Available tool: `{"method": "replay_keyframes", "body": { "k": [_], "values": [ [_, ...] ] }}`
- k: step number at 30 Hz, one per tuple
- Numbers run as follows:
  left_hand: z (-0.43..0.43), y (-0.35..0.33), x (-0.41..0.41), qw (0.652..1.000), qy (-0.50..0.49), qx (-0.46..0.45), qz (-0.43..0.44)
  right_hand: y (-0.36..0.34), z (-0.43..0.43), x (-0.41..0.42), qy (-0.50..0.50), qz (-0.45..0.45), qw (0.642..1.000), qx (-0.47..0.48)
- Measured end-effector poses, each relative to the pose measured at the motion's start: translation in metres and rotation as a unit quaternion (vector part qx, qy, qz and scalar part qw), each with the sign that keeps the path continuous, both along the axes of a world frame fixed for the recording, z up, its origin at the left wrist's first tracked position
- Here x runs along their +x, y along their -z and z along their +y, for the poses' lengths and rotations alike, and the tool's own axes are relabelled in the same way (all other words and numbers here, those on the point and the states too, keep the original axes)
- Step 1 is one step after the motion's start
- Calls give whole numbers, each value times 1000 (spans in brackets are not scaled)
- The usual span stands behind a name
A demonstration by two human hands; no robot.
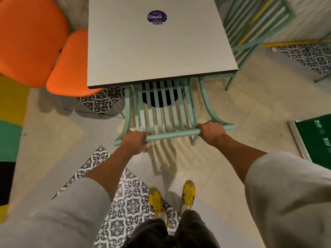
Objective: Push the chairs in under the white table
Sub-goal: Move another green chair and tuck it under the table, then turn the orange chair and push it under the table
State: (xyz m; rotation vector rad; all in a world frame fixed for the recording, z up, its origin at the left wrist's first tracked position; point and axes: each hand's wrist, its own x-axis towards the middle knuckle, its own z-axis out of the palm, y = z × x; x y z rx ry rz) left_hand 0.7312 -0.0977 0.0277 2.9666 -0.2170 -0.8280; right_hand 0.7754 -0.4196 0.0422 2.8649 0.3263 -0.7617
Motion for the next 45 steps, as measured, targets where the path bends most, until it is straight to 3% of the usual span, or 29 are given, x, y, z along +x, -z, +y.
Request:
{"method": "replay_keyframes", "body": {
  "k": [26,45],
  "values": [
    [-30,-6,-39,995,-81,51,13,6,-21,-24,-75,10,997,-13],
    [-45,-18,-47,992,-106,66,21,-1,-24,-27,-45,40,998,-2]
  ]
}}
